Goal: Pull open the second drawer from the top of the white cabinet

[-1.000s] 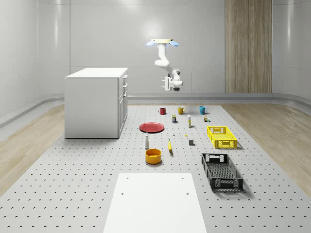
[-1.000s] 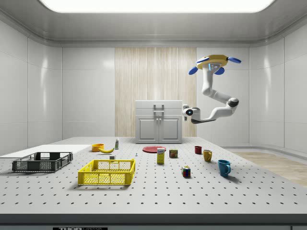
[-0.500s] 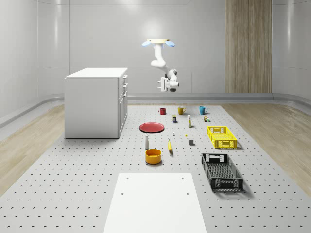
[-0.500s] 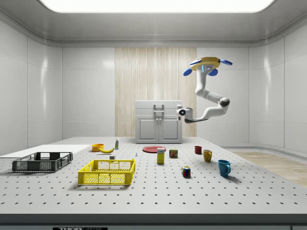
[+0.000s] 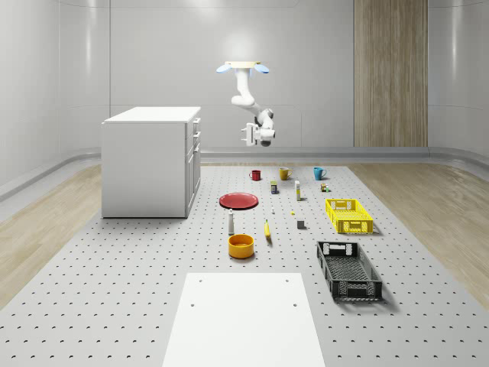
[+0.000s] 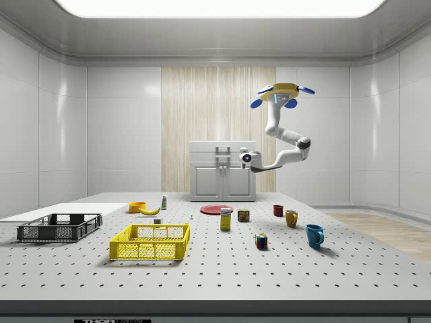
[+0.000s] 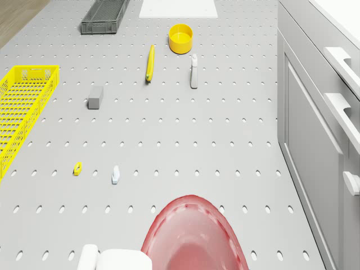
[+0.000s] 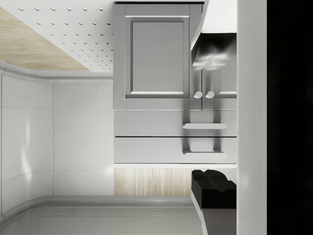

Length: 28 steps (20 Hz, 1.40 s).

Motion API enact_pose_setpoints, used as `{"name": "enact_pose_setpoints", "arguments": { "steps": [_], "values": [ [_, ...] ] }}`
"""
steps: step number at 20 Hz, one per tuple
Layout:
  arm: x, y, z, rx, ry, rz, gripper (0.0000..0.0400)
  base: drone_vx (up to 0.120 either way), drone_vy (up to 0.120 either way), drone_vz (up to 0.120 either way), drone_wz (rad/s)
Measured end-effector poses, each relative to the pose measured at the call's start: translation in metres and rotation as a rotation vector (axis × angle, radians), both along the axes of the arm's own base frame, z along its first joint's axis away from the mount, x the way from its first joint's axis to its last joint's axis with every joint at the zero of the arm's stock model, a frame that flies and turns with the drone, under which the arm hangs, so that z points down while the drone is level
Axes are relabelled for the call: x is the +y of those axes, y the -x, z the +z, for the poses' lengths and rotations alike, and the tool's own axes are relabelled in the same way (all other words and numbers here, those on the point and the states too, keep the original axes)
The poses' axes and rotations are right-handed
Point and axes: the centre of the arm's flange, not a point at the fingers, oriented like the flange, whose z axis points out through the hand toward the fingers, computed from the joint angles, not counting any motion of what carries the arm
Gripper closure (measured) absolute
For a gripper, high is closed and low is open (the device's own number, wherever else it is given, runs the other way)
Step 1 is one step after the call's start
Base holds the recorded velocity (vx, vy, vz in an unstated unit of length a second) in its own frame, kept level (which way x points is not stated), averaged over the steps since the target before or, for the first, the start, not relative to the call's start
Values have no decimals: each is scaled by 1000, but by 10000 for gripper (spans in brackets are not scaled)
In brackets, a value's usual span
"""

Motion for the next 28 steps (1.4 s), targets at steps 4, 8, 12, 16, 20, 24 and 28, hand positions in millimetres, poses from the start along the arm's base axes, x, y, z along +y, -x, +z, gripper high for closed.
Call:
{"name": "enact_pose_setpoints", "arguments": {
  "steps": [4, 8, 12, 16, 20, 24, 28],
  "values": [
    [0, 0, 0, 0, 0, 0, 100, 120, -100, 0, 0],
    [0, 0, 0, 0, 0, 0, 100, 100, 0, 0, 0],
    [10, 0, 0, 0, 0, 0, 100, 0, 0, 0, 0],
    [27, 0, 0, 0, 0, 0, 100, 0, 0, 0, 0],
    [46, 0, 0, 0, 0, 0, 100, 0, 0, 0, 0],
    [67, 0, 0, 0, 0, 0, 100, 40, 0, 0, 0],
    [89, 0, 0, 0, -1, 0, 100, 30, 0, 0, 0]
  ]
}}
